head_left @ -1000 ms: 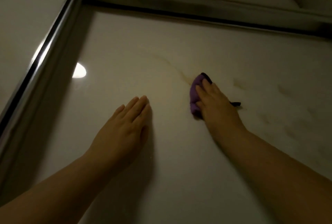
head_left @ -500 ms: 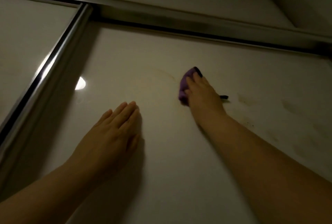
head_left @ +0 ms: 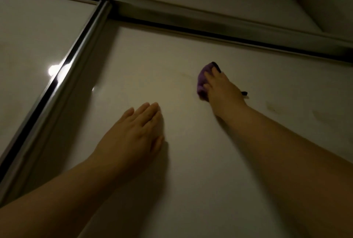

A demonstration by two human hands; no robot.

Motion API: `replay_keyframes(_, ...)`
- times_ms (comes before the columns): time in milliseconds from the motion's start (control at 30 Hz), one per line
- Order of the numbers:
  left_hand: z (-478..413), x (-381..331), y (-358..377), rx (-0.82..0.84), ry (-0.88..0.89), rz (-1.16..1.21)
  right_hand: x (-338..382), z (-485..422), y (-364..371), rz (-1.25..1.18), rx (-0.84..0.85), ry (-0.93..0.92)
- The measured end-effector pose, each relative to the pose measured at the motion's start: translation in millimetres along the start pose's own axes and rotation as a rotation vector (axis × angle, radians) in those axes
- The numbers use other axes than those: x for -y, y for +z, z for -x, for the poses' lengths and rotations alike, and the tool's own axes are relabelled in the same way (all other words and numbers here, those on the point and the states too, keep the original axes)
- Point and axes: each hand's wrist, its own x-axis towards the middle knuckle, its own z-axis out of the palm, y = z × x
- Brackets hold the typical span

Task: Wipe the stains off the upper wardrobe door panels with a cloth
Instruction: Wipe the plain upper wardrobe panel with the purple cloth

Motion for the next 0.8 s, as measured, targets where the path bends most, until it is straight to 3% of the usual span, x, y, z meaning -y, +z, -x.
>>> replay_keyframes(100,3,3,3,-0.014,-0.002,0.000,33,-27,3,-0.010,-0.010,-0.004)
replay_keyframes(200,4,2,3,-0.019,-0.014,0.010,65,-5,-4,-0.072,-0.001,-0.162)
replay_keyframes(367,7,0,0,-0.010,-0.026,0.035,35,69,-4,-0.290,-0.042,-0.292)
replay_keyframes(600,-4,-23,-3,-0.028,0.011,0.034,-40,54,-22,-0.145,0.028,0.134)
replay_keyframes(800,-19,-70,-1,-0.050,0.027,0.160,-23,114,-12,-0.191,0.052,-0.160)
